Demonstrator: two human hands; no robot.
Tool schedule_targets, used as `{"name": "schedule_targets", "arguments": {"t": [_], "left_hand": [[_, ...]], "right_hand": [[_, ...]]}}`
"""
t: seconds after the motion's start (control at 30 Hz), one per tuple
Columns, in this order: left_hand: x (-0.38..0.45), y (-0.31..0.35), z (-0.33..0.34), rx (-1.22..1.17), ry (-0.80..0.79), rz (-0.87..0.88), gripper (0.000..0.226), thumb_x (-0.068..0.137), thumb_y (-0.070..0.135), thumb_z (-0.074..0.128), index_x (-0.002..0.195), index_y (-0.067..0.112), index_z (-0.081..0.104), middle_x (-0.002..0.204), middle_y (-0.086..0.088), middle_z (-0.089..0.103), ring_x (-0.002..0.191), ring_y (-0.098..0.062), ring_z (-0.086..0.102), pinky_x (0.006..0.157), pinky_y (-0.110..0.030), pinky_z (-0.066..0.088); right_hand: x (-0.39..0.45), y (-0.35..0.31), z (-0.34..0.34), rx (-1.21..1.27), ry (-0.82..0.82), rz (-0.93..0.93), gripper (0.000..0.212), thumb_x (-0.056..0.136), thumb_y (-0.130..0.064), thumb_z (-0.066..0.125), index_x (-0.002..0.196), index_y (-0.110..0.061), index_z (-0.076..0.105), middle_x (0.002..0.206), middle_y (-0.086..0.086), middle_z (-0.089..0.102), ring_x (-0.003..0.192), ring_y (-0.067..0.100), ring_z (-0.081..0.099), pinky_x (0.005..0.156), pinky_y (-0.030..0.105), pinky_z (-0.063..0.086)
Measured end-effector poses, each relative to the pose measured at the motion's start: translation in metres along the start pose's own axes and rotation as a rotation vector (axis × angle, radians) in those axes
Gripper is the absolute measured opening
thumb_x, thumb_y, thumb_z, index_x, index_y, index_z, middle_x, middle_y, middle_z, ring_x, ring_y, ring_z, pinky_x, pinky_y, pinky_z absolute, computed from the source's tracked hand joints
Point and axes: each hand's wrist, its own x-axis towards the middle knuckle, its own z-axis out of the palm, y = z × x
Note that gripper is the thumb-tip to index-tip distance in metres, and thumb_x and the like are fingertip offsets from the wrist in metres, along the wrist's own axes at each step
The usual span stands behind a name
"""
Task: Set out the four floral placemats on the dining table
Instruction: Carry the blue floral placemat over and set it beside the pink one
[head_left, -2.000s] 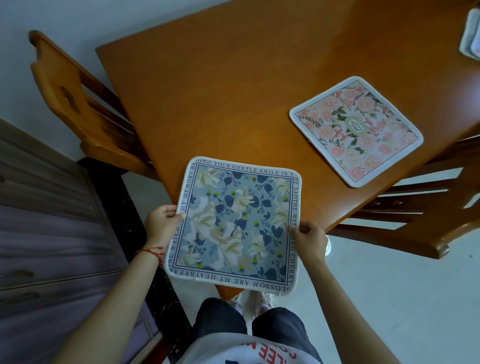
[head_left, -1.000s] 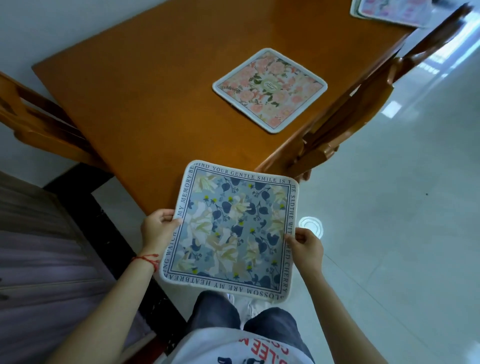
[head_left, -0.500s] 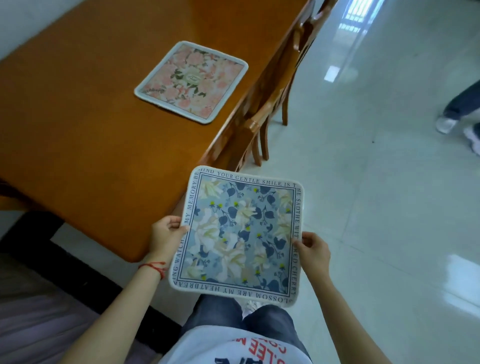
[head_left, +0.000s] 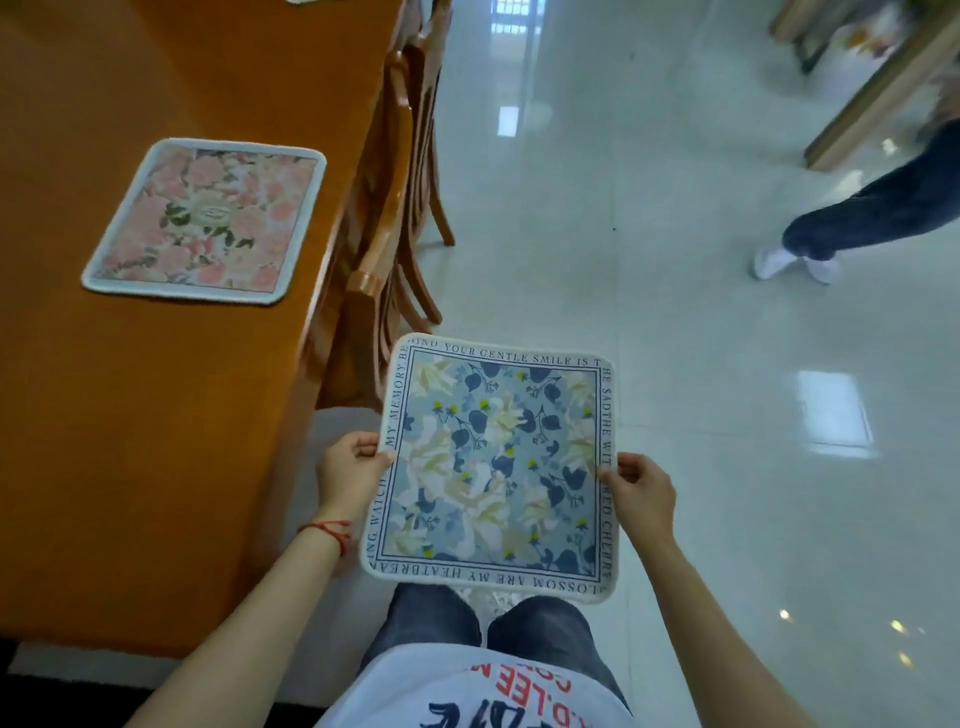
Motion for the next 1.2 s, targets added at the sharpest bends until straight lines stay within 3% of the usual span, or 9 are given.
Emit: {"name": "schedule_targets", "arguments": {"t": [0.27,0.4,0.53,0.63,0.73,0.9,1.03,1.2], "left_hand": [[0.019,0.037,0.043,0.052,-0.125,0.079,0.014,0.077,0.003,0.068,0.086,0.011,0.060,0.087,-0.010,0.064,0.081,-0.024,0.062,0.080,-0.035,0.052],[0.028,0.064,0.069,0.050,-0.139,0.111,0.014,0.078,0.002,0.066,0.091,0.005,0.063,0.087,-0.010,0.065,0.079,-0.023,0.062,0.075,-0.030,0.050],[0.043,0.092,0.099,0.062,-0.143,0.112,0.021,0.079,0.004,0.066,0.099,0.001,0.063,0.091,-0.011,0.066,0.082,-0.026,0.064,0.076,-0.034,0.053],[0.055,0.111,0.123,0.057,-0.108,0.103,0.022,0.076,0.004,0.069,0.098,0.001,0.064,0.094,-0.016,0.068,0.084,-0.030,0.066,0.082,-0.041,0.055],[0.064,0.133,0.144,0.036,-0.089,0.079,0.022,0.076,0.005,0.069,0.098,0.002,0.064,0.093,-0.015,0.068,0.083,-0.028,0.066,0.080,-0.039,0.055],[0.077,0.170,0.169,-0.008,-0.064,0.095,0.023,0.076,0.004,0.069,0.098,0.002,0.064,0.089,-0.010,0.065,0.081,-0.025,0.063,0.079,-0.035,0.053],[0.098,0.194,0.181,-0.036,-0.058,0.098,0.021,0.076,0.002,0.069,0.096,0.001,0.064,0.088,-0.010,0.065,0.079,-0.024,0.062,0.078,-0.034,0.052],[0.140,0.231,0.195,-0.053,-0.062,0.095,0.023,0.075,0.001,0.069,0.097,-0.001,0.063,0.089,-0.012,0.064,0.081,-0.025,0.062,0.080,-0.035,0.052]], "right_hand": [[0.019,0.012,-0.028,0.057,0.120,0.070,0.020,0.079,-0.013,0.066,0.098,-0.005,0.064,0.088,0.006,0.065,0.080,0.018,0.059,0.073,0.026,0.044],[0.042,0.011,-0.045,0.088,0.147,0.081,0.019,0.078,-0.014,0.068,0.095,-0.006,0.064,0.083,0.004,0.064,0.077,0.018,0.059,0.070,0.024,0.043],[0.078,0.003,-0.064,0.108,0.139,0.074,0.018,0.078,-0.014,0.068,0.094,-0.007,0.065,0.083,0.002,0.064,0.076,0.017,0.059,0.071,0.026,0.046],[0.111,-0.007,-0.081,0.122,0.121,0.067,0.017,0.078,-0.015,0.068,0.094,-0.008,0.064,0.082,0.001,0.063,0.076,0.016,0.059,0.065,0.020,0.044],[0.140,-0.020,-0.100,0.138,0.112,0.055,0.015,0.078,-0.014,0.069,0.092,-0.010,0.064,0.077,-0.003,0.061,0.074,0.014,0.059,0.060,0.014,0.041],[0.184,-0.040,-0.121,0.158,0.095,0.035,0.014,0.077,-0.013,0.069,0.089,-0.013,0.062,0.077,-0.003,0.062,0.075,0.015,0.060,0.071,0.026,0.046],[0.215,-0.059,-0.128,0.186,0.078,0.021,0.013,0.077,-0.013,0.069,0.087,-0.017,0.060,0.074,-0.011,0.061,0.072,0.010,0.061,0.064,0.019,0.046],[0.264,-0.088,-0.126,0.197,0.067,0.024,0.014,0.076,-0.013,0.070,0.087,-0.016,0.062,0.074,-0.008,0.063,0.072,0.012,0.062,0.071,0.027,0.050]]}}
